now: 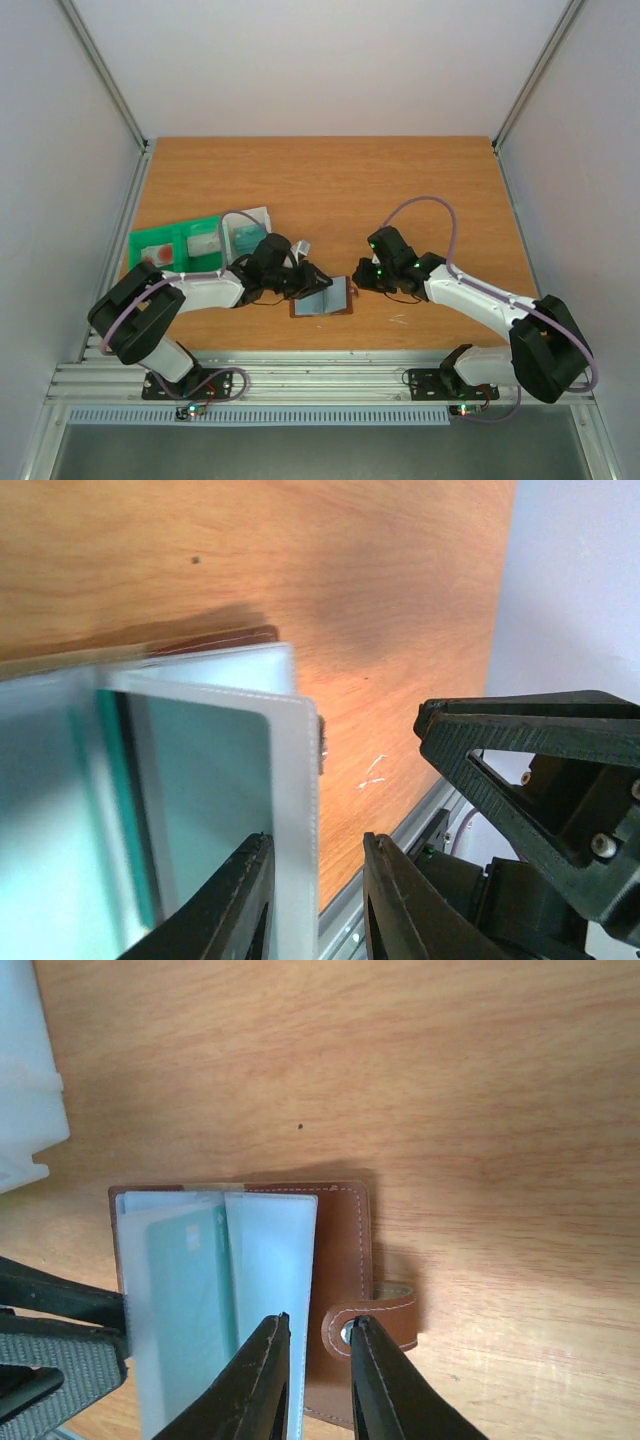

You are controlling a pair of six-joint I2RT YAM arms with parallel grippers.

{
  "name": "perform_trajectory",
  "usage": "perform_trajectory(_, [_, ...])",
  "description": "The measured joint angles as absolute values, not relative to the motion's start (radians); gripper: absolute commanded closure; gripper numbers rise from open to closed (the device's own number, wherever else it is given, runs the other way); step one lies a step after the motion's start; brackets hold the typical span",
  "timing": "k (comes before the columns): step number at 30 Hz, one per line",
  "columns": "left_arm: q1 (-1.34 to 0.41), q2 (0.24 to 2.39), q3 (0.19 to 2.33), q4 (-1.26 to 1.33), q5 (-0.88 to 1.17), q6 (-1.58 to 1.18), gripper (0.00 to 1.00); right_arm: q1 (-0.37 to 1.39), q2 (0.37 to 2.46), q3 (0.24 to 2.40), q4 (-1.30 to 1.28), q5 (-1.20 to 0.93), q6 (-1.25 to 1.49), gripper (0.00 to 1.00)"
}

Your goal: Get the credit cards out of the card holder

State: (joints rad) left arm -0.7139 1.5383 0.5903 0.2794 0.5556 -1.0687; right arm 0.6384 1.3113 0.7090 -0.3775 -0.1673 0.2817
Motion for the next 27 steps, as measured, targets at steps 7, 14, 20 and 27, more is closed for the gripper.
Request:
perform_trajectory(7, [-0.728, 1.563, 0.628, 0.284, 0.553, -1.065, 0.68, 0.638, 1.259, 0.738, -0.437, -0.127, 0.259, 0.80])
perform_trajectory(14, [-0.729, 1.551, 0.628, 0.254, 0.525, -1.041, 0.65, 0.638, 1.275, 0.738, -0.432, -0.156, 0.252, 0.77])
perform_trajectory(20, [-0.729, 1.494, 0.628, 0.145, 0.461, -0.989, 0.64, 0.638, 1.369, 0.739, -0.401, -0.209, 0.241, 0.74])
perform_trajectory(27, [-0.729, 1.454, 0.610, 0.076, 0.413, -0.957, 0.64, 0.638, 1.488, 0.751, -0.367, -0.271, 0.221, 0.77])
